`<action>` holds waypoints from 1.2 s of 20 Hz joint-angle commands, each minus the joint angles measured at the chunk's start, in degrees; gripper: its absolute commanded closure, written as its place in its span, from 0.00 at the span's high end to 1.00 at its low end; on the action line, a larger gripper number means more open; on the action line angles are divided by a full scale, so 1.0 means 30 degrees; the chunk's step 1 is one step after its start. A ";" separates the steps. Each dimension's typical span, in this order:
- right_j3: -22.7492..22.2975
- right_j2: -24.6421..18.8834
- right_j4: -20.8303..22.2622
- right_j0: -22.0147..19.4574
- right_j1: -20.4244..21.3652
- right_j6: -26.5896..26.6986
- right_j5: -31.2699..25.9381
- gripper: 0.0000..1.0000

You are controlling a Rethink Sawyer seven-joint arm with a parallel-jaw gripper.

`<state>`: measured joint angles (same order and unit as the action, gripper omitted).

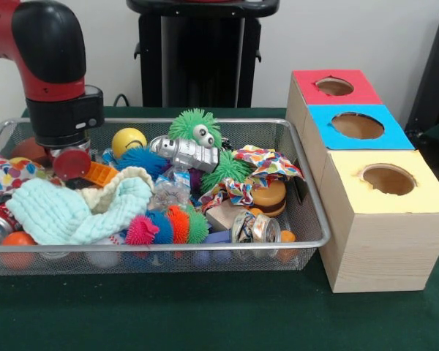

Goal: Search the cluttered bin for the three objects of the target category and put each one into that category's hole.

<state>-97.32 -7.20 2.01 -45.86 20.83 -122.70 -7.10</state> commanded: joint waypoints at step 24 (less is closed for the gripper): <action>-0.0474 0.0382 0.0859 0.0122 0.3928 -0.0113 -0.3863 0.00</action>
<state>-97.36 -6.93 3.07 -45.93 25.75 -122.70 -10.59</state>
